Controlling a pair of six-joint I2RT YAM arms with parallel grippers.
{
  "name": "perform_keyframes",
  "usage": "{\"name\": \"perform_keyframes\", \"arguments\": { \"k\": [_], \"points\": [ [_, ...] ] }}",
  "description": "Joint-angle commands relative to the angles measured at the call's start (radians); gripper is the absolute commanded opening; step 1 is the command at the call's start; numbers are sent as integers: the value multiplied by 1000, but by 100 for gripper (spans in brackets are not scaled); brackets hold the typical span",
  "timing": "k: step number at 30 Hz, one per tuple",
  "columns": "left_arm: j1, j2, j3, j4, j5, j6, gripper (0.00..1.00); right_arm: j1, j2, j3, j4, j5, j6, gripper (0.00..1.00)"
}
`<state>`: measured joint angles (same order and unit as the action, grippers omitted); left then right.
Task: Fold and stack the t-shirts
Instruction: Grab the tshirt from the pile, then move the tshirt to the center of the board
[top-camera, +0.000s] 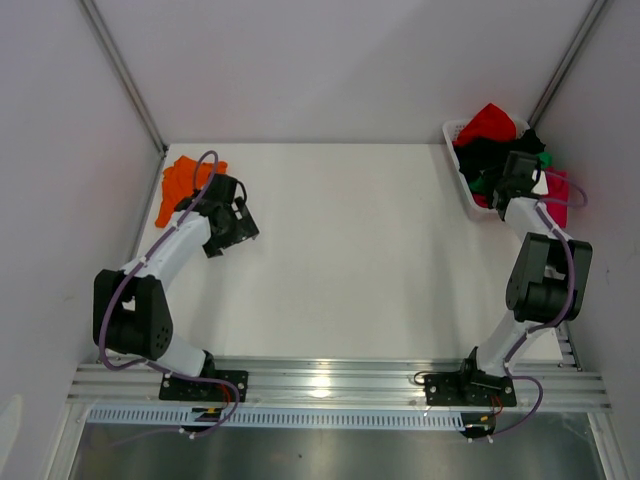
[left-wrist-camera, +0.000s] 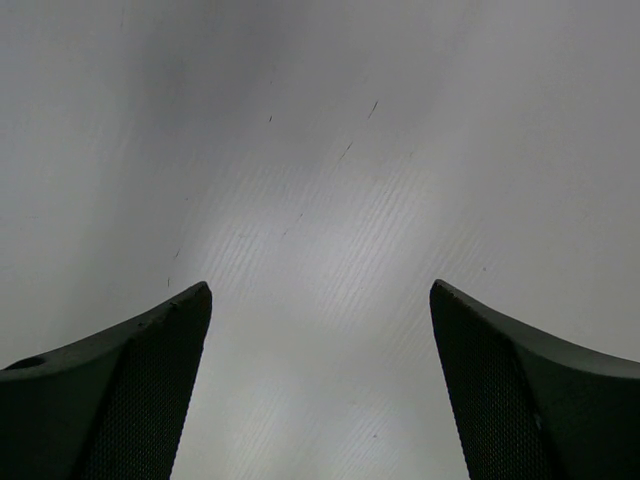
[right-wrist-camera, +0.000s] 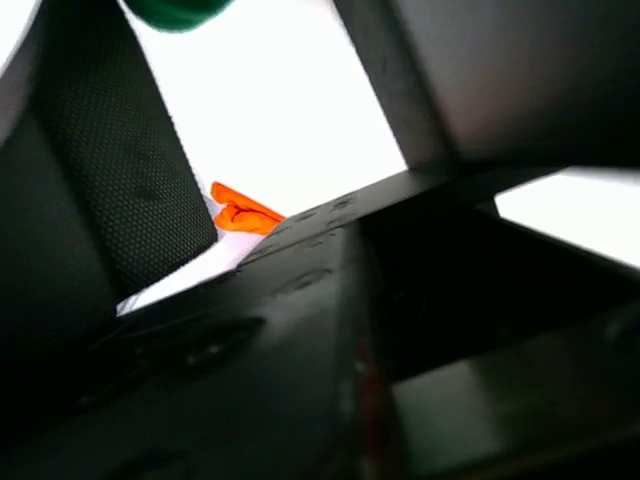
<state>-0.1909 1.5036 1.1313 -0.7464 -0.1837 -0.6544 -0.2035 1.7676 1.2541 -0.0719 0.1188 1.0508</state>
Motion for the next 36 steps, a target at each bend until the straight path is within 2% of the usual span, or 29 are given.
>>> {"name": "perform_keyframes", "arguments": {
  "k": [1, 3, 4, 7, 8, 14, 18, 26, 30, 36],
  "points": [
    [-7, -2, -8, 2, -31, -1, 91, -8, 27, 62, 18, 18, -35, 50],
    [-8, 4, -5, 2, -33, -1, 91, -8, 30, 59, 27, 18, -41, 33],
    [-7, 6, -5, 1, -36, -1, 91, -8, 30, 59, 37, 16, -46, 20],
    [-7, 7, -2, -1, -43, -1, 91, -10, 30, 56, 47, 13, -58, 3],
    [-8, 9, -1, -2, -43, -1, 91, -8, 30, 53, 50, 12, -63, 1],
    [-8, 4, -2, 1, -34, -1, 91, -8, -10, 25, 118, -24, -107, 0],
    [-8, 13, -10, 15, -19, -2, 91, 1, -59, 36, 194, -91, -208, 0],
    [-22, 49, -24, 36, 4, -7, 91, 64, -213, 88, 326, -338, -454, 0],
    [-30, 69, -15, 36, 10, -5, 90, 146, -272, 136, 298, -396, -530, 0],
    [-45, 84, 1, 36, 18, -7, 90, 286, -307, 292, 222, -513, -632, 0]
  ]
}}
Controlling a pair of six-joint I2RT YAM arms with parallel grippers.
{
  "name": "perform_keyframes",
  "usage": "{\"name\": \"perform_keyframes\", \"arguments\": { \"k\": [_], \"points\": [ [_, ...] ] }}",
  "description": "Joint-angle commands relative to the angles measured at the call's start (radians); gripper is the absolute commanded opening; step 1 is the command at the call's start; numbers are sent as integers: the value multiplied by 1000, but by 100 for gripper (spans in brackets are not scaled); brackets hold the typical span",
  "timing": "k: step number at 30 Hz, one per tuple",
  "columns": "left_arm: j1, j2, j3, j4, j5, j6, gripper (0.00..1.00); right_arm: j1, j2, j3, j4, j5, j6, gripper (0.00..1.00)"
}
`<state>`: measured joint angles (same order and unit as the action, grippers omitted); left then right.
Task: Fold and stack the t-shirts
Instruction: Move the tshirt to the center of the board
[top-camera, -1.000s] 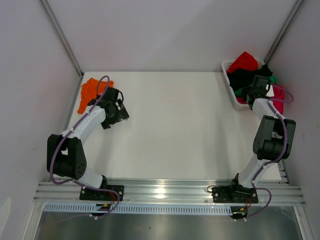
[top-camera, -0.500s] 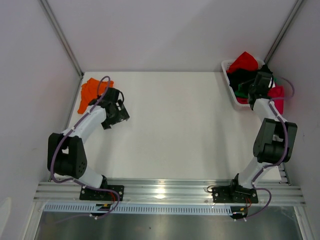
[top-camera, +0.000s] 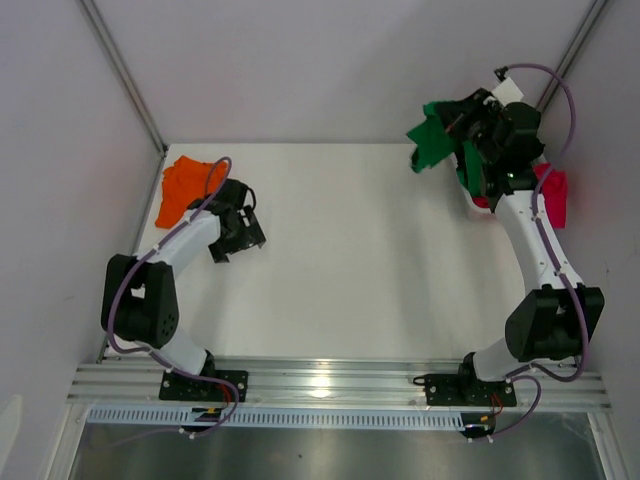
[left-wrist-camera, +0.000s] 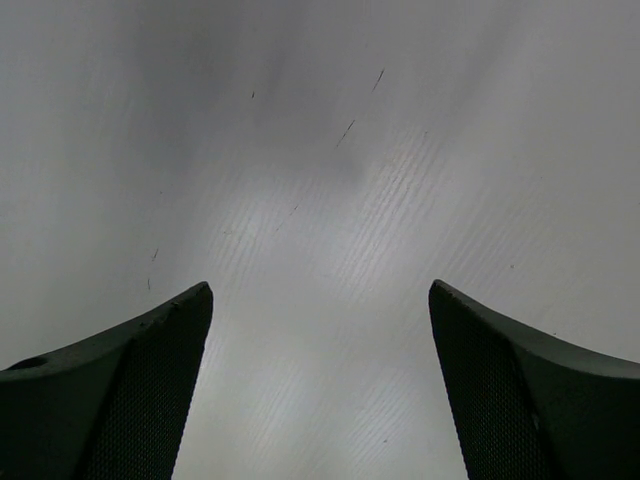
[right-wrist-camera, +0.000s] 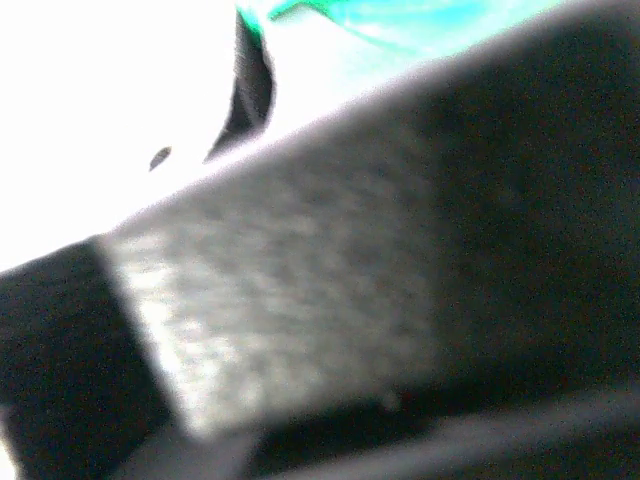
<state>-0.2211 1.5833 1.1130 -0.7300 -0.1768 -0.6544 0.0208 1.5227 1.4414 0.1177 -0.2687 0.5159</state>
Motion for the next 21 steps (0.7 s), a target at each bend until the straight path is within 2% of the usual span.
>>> {"name": "perform_keyframes", "arguments": {
  "k": [1, 6, 13, 19, 21],
  "points": [
    [-18, 10, 24, 20, 13, -7, 90, 92, -73, 125, 28, -141, -100, 0],
    [-27, 35, 31, 18, 14, -11, 90, 152, -121, 231, 48, -251, -73, 0],
    [-43, 75, 53, 21, 33, -21, 89, 177, -174, 336, 89, -357, 58, 0],
    [-72, 116, 87, 32, 53, -34, 89, 196, -150, 497, 56, -421, 156, 0],
    [-84, 136, 94, 32, 56, -37, 89, 199, -128, 528, 65, -455, 232, 0]
  ]
}}
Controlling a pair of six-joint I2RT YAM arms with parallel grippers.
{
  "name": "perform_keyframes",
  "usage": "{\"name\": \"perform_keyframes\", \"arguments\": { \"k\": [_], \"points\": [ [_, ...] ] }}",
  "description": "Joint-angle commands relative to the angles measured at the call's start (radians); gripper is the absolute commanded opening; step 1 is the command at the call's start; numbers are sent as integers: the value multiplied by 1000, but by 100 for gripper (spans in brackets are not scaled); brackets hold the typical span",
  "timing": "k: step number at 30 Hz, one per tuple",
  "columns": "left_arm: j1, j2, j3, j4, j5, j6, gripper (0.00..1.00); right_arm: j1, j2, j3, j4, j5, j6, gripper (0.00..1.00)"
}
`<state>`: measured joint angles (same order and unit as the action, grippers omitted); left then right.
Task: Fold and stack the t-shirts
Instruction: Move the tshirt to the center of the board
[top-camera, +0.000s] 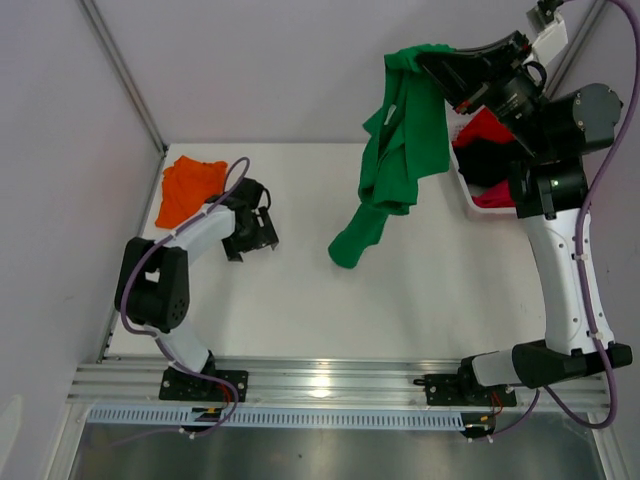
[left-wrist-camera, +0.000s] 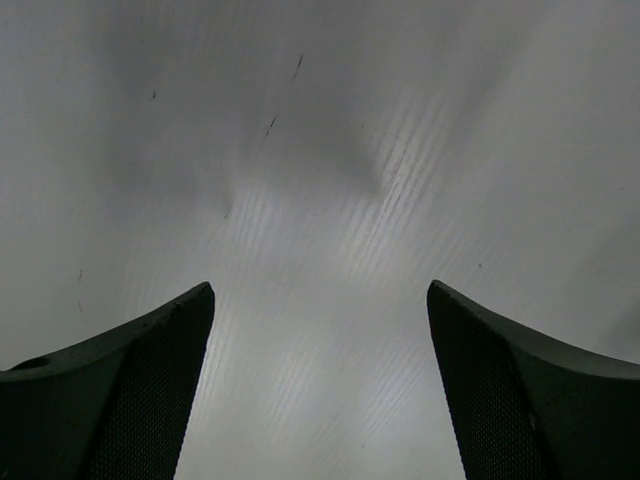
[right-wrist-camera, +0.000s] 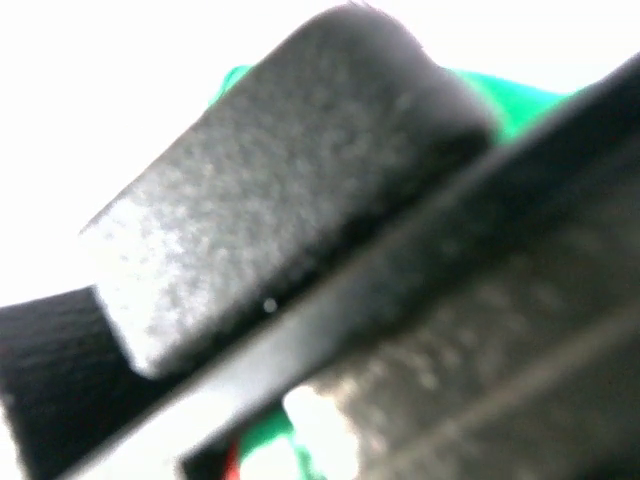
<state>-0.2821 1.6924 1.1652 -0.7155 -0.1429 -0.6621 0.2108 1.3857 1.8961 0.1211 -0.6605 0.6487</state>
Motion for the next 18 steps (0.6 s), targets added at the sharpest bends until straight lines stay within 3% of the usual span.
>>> {"name": "perform_keyframes", "arguments": {
  "k": [1, 9, 14, 18],
  "points": [
    [-26, 33, 50, 17, 23, -31, 89, 9, 13, 84, 93, -82, 164, 0],
    [-38, 62, 74, 17, 40, -31, 88, 88, 26, -36, 232, -77, 396, 0],
    [-40, 55, 82, 14, 40, -31, 88, 235, 29, -185, 224, -27, 384, 0],
    [-40, 56, 96, 1, 34, -28, 88, 251, 9, -334, 183, 27, 350, 0]
  ]
}}
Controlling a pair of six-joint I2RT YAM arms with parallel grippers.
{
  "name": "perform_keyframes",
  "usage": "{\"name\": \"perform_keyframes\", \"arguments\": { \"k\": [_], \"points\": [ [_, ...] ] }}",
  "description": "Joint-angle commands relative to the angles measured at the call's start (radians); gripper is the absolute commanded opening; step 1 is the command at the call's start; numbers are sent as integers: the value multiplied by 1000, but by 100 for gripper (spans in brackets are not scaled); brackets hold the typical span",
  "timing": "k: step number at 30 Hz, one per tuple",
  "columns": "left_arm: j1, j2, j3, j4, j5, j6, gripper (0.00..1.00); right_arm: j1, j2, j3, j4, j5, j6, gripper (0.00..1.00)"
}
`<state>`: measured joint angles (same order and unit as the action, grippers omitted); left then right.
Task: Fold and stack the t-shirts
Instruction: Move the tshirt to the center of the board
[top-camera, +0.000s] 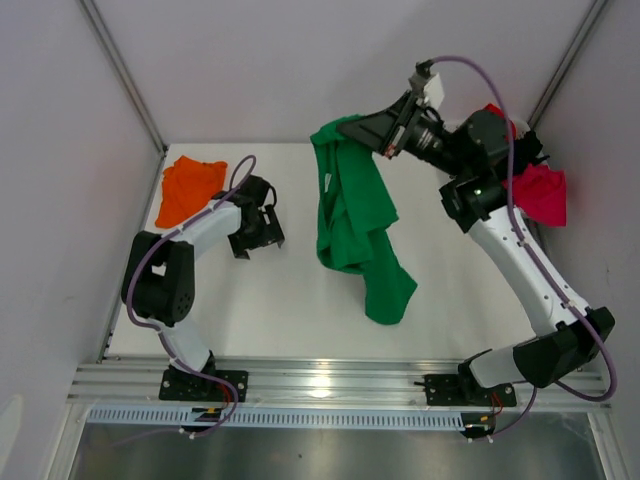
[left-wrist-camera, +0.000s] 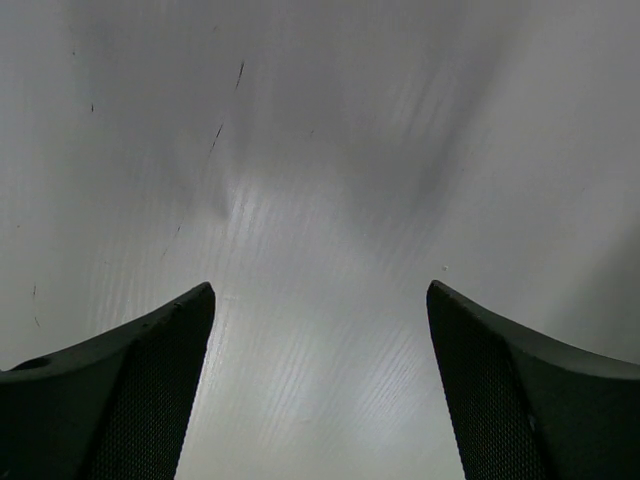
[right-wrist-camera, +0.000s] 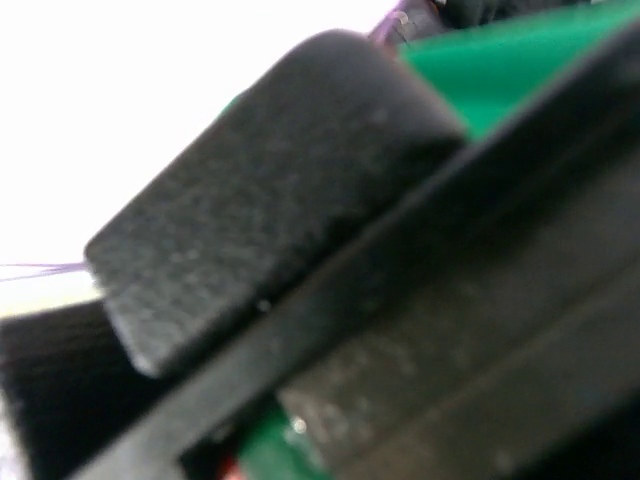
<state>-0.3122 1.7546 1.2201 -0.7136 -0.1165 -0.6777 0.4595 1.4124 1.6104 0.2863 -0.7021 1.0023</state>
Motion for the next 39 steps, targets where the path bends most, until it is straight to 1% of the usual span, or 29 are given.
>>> {"name": "perform_keyframes", "arguments": {
  "k": [1, 2, 4, 7, 8, 11, 12, 14, 15, 16, 17, 19, 21, 24, 28, 30, 32, 33, 35, 36, 38, 39],
  "points": [
    [-10, -7, 39, -4, 6, -13, 88, -7, -26, -97, -33, 81, -23, 0],
    [-10, -12, 38, -6, 3, -8, 88, -28, -45, -122, -59, 105, -60, 0],
    [-10, -15, 35, -10, -11, -6, 88, -56, -70, -200, -81, 116, -77, 0],
    [-10, -14, 44, -18, -20, -6, 89, -126, -116, -262, -44, 86, -39, 0],
    [-10, -12, 47, -18, -15, -8, 88, -140, -134, -262, -45, 84, -41, 0],
    [-13, 3, 59, -18, 8, -14, 88, -183, -164, -233, -120, 113, -77, 0],
    [-16, 6, 62, -18, 9, -14, 88, -199, -191, -228, -180, 131, -121, 0],
    [-22, 9, 65, -21, -2, -14, 88, -208, -223, -230, -246, 211, -169, 0],
    [-24, 11, 65, -26, -5, -13, 88, -209, -260, -236, -324, 248, -221, 0],
    [-24, 13, 64, -26, -11, -10, 88, -206, -277, -244, -347, 316, -240, 0],
    [-24, 16, 65, -27, -12, -10, 88, -206, -297, -277, -381, 344, -261, 0],
    [-24, 26, 65, -29, -17, -5, 88, -208, -345, -320, -394, 404, -269, 0],
    [-24, 34, 68, -32, -15, -3, 88, -209, -366, -380, -398, 417, -272, 0],
    [-24, 49, 94, -47, -15, -3, 88, -208, -366, -411, -381, 385, -255, 0],
    [-28, 43, 107, -52, -15, -8, 88, -182, -300, -368, -358, 290, -234, 0],
    [-27, 37, 104, -38, -11, -10, 88, -134, -239, -339, -322, 239, -220, 0],
    [-27, 42, 105, -37, -9, -11, 88, -93, -157, -267, -299, 130, -194, 0],
    [-27, 48, 105, -37, -5, -11, 88, -50, -127, -241, -248, 57, -177, 0],
    [-27, 52, 111, -32, -3, -10, 88, -3, -60, -169, -167, -3, -124, 0],
    [-27, 57, 113, -35, -2, -10, 88, 51, -43, -147, -138, -38, -107, 0],
    [-27, 59, 122, -38, 1, -8, 88, 103, 2, -74, -73, -65, -61, 0],
    [-27, 60, 122, -37, 5, -10, 88, 155, 16, -48, -49, -91, -42, 0]
  ]
}}
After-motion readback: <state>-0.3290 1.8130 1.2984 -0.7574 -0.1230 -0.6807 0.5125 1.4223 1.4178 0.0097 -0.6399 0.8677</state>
